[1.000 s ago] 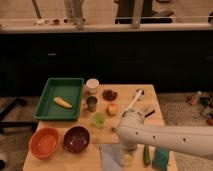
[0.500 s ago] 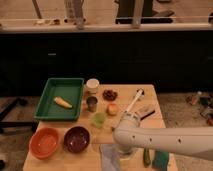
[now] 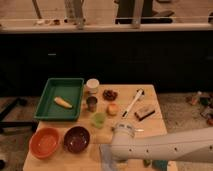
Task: Place towel in paper cup
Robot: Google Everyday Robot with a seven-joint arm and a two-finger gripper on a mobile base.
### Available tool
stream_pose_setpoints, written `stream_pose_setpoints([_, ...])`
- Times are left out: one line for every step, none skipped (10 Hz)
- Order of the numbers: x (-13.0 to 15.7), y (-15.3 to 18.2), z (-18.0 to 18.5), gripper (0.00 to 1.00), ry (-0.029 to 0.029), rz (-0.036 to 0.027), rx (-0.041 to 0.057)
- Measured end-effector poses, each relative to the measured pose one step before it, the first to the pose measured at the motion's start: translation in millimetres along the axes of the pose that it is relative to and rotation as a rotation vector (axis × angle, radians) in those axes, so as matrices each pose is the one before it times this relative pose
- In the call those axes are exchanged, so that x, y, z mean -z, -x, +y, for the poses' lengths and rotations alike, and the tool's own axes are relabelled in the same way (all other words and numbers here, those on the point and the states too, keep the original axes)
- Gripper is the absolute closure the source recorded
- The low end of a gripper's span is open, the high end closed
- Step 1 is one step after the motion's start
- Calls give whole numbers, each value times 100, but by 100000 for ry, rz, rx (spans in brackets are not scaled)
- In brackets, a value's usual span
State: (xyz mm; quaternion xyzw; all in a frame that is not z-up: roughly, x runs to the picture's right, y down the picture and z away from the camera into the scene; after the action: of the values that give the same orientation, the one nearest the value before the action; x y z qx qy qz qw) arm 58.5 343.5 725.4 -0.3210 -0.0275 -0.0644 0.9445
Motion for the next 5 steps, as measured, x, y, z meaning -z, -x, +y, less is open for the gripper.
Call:
stream_pose_setpoints([-287, 535, -111, 20, -109, -39, 870])
stream_pose_setpoints([-280, 351, -121, 20, -5, 377, 926])
stream_pose_setpoints([-249, 264, -110, 20, 31, 370, 937])
stream_pose_setpoints([-729, 475, -135, 21, 355, 514, 2026])
stream_pose_setpoints([-426, 325, -139, 25, 4, -18, 1297])
